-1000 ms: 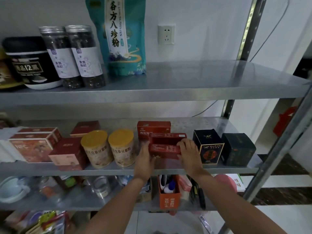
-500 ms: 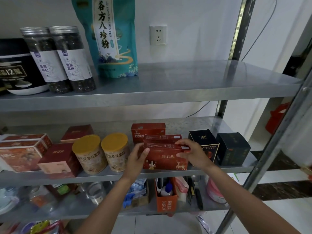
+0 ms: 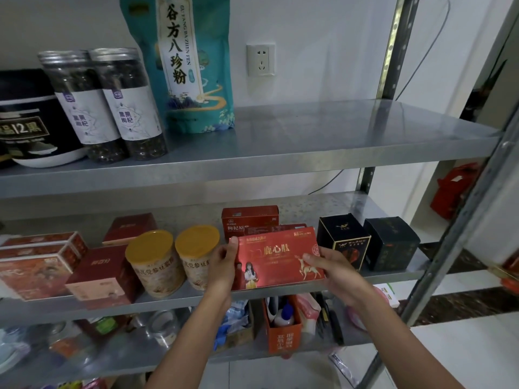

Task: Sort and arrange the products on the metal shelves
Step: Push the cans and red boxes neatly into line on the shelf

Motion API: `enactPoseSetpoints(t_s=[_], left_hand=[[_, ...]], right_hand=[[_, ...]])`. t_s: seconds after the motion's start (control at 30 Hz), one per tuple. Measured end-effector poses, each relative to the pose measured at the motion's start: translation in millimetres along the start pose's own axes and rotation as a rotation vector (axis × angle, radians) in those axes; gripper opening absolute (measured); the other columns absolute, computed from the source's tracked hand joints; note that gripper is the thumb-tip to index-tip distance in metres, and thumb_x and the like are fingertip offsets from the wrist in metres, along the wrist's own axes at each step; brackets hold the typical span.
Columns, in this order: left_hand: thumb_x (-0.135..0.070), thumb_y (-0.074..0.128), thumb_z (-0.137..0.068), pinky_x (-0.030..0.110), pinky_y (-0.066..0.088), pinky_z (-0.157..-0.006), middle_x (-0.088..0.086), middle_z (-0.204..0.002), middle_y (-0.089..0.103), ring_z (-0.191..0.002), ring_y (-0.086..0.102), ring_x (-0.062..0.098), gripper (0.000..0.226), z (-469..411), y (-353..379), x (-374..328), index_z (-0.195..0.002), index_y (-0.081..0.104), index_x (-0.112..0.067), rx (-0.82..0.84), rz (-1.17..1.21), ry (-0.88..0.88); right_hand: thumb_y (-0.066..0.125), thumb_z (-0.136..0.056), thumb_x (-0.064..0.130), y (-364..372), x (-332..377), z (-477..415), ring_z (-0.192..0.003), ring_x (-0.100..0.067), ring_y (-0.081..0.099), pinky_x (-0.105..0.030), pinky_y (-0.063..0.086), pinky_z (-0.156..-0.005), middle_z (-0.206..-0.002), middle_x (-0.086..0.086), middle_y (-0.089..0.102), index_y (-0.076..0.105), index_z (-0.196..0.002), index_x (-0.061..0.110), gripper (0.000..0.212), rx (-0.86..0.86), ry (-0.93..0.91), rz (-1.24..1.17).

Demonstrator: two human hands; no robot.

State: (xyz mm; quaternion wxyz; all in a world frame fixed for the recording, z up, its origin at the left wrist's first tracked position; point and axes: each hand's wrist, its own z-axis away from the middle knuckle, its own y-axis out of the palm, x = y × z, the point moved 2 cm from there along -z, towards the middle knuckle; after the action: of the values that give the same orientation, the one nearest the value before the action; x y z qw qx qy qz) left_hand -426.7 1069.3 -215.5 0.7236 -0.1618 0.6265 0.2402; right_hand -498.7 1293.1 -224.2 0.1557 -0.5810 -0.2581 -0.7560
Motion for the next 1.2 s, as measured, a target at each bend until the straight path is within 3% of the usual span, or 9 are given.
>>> enactPoseSetpoints(t_s=[0.17, 0.5, 0.57, 0.7, 0.77, 0.87, 0.97, 1.1, 1.2], left_hand=[[-0.035, 0.065, -0.088, 0.051, 0.051, -0.096, 0.010, -0.105, 0.074, -0.100, 0.070, 0.029, 0.039, 12.7, -17.0, -3.4, -0.117, 0.062, -0.009, 0.247, -0.005, -0.155], [-0.017, 0.069, -0.088, 0.035, 0.058, -0.073, 0.007, -0.096, 0.076, -0.087, 0.073, 0.022, 0.023, 22.9, -23.2, -18.4, -0.108, 0.069, -0.007, 0.114, -0.023, -0.133], [-0.025, 0.065, -0.092, 0.032, 0.058, -0.076, 0.008, -0.109, 0.073, -0.094, 0.071, 0.021, 0.034, 27.4, -19.6, -21.7, -0.121, 0.065, -0.009, 0.105, -0.098, -0.051], [-0.058, 0.047, -0.090, 0.042, 0.042, -0.108, 0.001, -0.150, 0.043, -0.134, 0.043, 0.020, 0.072, 40.5, -15.8, -24.8, -0.150, 0.035, -0.022, 0.040, -0.834, 0.504], [-0.066, 0.049, -0.080, 0.040, 0.032, -0.115, -0.003, -0.155, 0.033, -0.143, 0.029, 0.015, 0.083, 47.0, -13.3, -24.7, -0.150, 0.034, -0.025, 0.183, -0.916, 0.665], [-0.034, 0.076, -0.079, 0.045, 0.032, -0.115, 0.001, -0.152, 0.040, -0.144, 0.027, 0.016, 0.075, 50.0, -15.9, -18.9, -0.145, 0.043, -0.018, 0.284, -0.951, 0.859], [-0.003, 0.079, -0.075, 0.048, 0.049, -0.102, 0.006, -0.132, 0.060, -0.129, 0.051, 0.021, 0.053, 49.7, -22.5, -22.8, -0.125, 0.061, -0.006, 0.226, -0.777, 0.919], [-0.014, 0.080, -0.076, 0.036, 0.058, -0.084, -0.002, -0.110, 0.071, -0.103, 0.066, 0.014, 0.037, 46.8, -25.4, -35.4, -0.110, 0.067, -0.008, 0.156, -0.716, 0.962], [-0.018, 0.077, -0.079, 0.030, 0.055, -0.086, -0.014, -0.101, 0.070, -0.100, 0.065, 0.007, 0.030, 41.8, -29.9, -39.5, -0.107, 0.066, -0.018, 0.191, -0.441, 0.658]], right_hand=[[0.075, -0.074, 0.028, 2.6, 8.6, 5.3, -0.102, -0.030, 0.070, -0.034, 0.055, -0.081, -0.110, -0.016, 0.072, 0.063, -0.114, 0.002, 0.050, -0.089, -0.004, -0.046], [0.072, -0.077, 0.030, 12.3, 17.2, 11.0, -0.094, -0.029, 0.072, -0.037, 0.060, -0.067, -0.104, -0.015, 0.073, 0.063, -0.114, 0.005, 0.045, -0.116, 0.049, -0.118], [0.070, -0.078, 0.029, 12.7, 17.8, 11.0, -0.089, -0.028, 0.073, -0.035, 0.060, -0.062, -0.100, -0.015, 0.074, 0.063, -0.113, 0.003, 0.044, -0.156, 0.018, -0.147], [0.068, -0.083, 0.022, 14.7, 16.1, 10.0, -0.078, -0.025, 0.074, -0.033, 0.058, -0.056, -0.087, -0.012, 0.075, 0.063, -0.107, 0.001, 0.033, -0.240, 0.001, -0.157], [0.066, -0.088, 0.018, 13.6, 15.9, 10.6, -0.073, -0.025, 0.074, -0.033, 0.058, -0.053, -0.081, -0.012, 0.075, 0.063, -0.103, -0.001, 0.024, -0.279, 0.008, -0.183], [0.068, -0.087, 0.016, 8.6, 19.2, 12.5, -0.067, -0.025, 0.074, -0.032, 0.057, -0.048, -0.076, -0.012, 0.075, 0.061, -0.101, 0.000, 0.022, -0.304, 0.092, -0.233], [0.074, -0.075, 0.025, 2.3, 22.2, 16.6, -0.068, -0.027, 0.074, -0.030, 0.056, -0.045, -0.078, -0.014, 0.075, 0.060, -0.105, 0.003, 0.040, -0.308, 0.170, -0.237], [0.044, -0.098, 0.052, -2.3, 17.1, 16.1, -0.081, -0.028, 0.074, -0.032, 0.056, -0.058, -0.098, -0.014, 0.075, 0.064, -0.110, 0.011, 0.047, -0.266, 0.193, -0.089], [0.041, -0.103, 0.038, -3.1, 13.6, 15.3, -0.103, -0.021, 0.069, -0.038, 0.055, -0.077, -0.124, -0.004, 0.068, 0.061, -0.122, 0.022, 0.032, -0.314, 0.049, 0.068]])
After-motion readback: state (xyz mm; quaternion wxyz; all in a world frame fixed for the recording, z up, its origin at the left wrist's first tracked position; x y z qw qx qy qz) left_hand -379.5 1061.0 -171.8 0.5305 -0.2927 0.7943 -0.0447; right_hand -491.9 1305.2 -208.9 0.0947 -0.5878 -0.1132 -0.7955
